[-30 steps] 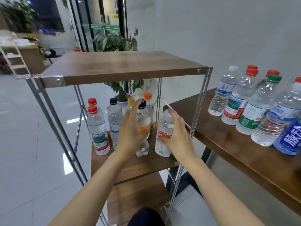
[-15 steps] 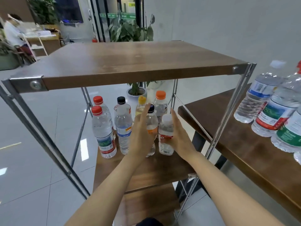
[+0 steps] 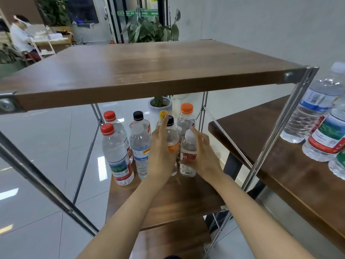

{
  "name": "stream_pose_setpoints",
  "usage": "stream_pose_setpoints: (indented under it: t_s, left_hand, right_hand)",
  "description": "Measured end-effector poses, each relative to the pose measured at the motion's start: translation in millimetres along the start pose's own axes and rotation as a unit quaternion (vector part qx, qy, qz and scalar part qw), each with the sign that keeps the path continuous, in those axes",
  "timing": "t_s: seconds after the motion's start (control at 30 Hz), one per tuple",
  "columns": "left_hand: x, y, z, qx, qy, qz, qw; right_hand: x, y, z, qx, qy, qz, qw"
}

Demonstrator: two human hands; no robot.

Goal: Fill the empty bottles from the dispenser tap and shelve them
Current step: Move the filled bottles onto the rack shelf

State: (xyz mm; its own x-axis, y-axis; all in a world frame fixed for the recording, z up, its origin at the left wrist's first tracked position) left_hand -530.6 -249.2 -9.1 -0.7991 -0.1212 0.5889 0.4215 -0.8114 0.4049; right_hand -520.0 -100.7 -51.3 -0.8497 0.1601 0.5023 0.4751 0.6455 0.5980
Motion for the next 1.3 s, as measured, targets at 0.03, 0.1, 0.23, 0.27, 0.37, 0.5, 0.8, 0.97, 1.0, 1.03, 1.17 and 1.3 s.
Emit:
stream_pose_setpoints:
  t_s: [0.03,0.1,0.23,0.27,0.37,0.5,0.8,0.97,1.0,1.03,1.17,1.3]
  left_hand:
    - [0,-1,-1,-0.002,0.002,0.0,1.0]
    - [0,-1,-1,-0.014,0.007,0.001,1.0]
    - [2,-3,0,-0.019,0.021,-0.007,1.0]
    - [2,-4,0,-0.019,0.024,-0.01,0.999]
    - [0,-4,2,-0.025,0.017,-0.016,0.999]
    - [-7,0,12,0.0,-0.002,-0.012,1.0]
    - [-67,19,109,-0.015,-0.144,-0.077,0.986]
    - [-95,21,185,-0.092,-0.231,-0.087,0.965]
    - [-99,20,202,-0.11,-0.247,-0.091,0.958]
    - [-102,20,220,-0.126,-0.265,-0.09,0.952]
    - [-103,5,291,-0.162,-0.314,-0.094,0.931]
    - [-91,-29,359,-0.168,-0.366,-0.123,0.907]
  right_hand:
    - [0,3,-3,-0.014,0.003,0.023,1.0]
    - [2,5,-9,-0.012,0.016,0.05,0.999]
    - [8,0,-6,0.028,0.002,-0.008,1.0]
    - [9,-2,-4,0.034,-0.002,-0.026,0.999]
    - [11,1,-4,0.022,0.008,-0.041,0.999]
    - [-3,22,-16,-0.043,-0.008,-0.019,0.999]
    - [-60,132,-80,-0.106,-0.022,0.048,0.993]
    - [-91,233,-80,-0.179,-0.044,0.136,0.973]
    - [-95,254,-78,-0.198,-0.049,0.154,0.967]
    - [-98,274,-77,-0.211,-0.056,0.171,0.961]
    - [-98,350,-71,-0.262,-0.08,0.239,0.931]
    - [-89,418,-63,-0.346,-0.092,0.295,0.886]
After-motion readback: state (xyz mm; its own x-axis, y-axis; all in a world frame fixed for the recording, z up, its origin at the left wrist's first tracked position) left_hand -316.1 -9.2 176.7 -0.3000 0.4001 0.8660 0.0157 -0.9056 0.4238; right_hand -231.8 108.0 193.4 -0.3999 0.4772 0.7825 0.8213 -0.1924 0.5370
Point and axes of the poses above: each hand's wrist, its own x-axis towards the middle knuckle, its own y-axis out of the back of the hand, z = x × y, the point moved 10 cm from there along x, towards the middle knuckle, and after that the axes turned 11 degrees about z, right-handed, at the moved point
